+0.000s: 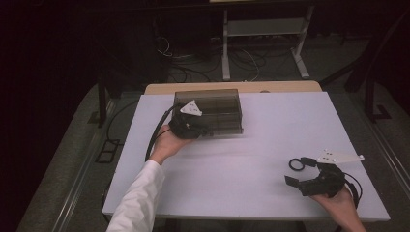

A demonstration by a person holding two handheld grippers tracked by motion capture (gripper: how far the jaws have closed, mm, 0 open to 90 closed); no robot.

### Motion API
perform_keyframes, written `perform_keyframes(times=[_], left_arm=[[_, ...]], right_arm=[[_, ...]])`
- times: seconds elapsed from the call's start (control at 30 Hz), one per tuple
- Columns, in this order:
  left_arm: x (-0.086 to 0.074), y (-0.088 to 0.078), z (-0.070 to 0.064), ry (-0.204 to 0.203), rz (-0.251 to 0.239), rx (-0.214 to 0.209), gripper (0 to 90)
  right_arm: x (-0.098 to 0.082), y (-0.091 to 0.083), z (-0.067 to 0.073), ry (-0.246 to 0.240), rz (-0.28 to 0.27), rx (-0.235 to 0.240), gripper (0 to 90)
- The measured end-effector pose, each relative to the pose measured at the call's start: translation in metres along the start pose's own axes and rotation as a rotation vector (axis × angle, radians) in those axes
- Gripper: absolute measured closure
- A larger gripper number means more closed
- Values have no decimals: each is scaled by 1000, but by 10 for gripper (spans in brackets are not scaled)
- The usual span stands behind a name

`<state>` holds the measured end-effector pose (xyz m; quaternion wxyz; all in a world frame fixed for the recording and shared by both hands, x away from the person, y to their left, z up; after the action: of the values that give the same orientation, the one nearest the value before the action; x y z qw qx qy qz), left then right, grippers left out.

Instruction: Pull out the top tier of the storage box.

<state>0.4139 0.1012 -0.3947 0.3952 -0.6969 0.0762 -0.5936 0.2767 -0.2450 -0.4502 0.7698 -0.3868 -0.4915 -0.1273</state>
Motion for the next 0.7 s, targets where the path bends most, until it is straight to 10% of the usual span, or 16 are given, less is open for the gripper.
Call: perform_keyframes(times=[0.7], left_arm=[[-3, -2, -13, 20, 5, -18, 782]], right_arm=[[0, 0, 0, -2, 0, 2, 3]])
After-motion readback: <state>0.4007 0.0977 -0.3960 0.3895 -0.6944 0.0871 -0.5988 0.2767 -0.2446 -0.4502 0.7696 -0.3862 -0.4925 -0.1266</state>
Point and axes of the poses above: each handheld gripper's, and its own axes: y roughly forward along the jaws, x roughly out of its top, z roughly to its left, the point moved 5 cm from there along y, roughly forward along the jaws, and after that the axes turned 4 degrees about -z, right-handed, at the moved point
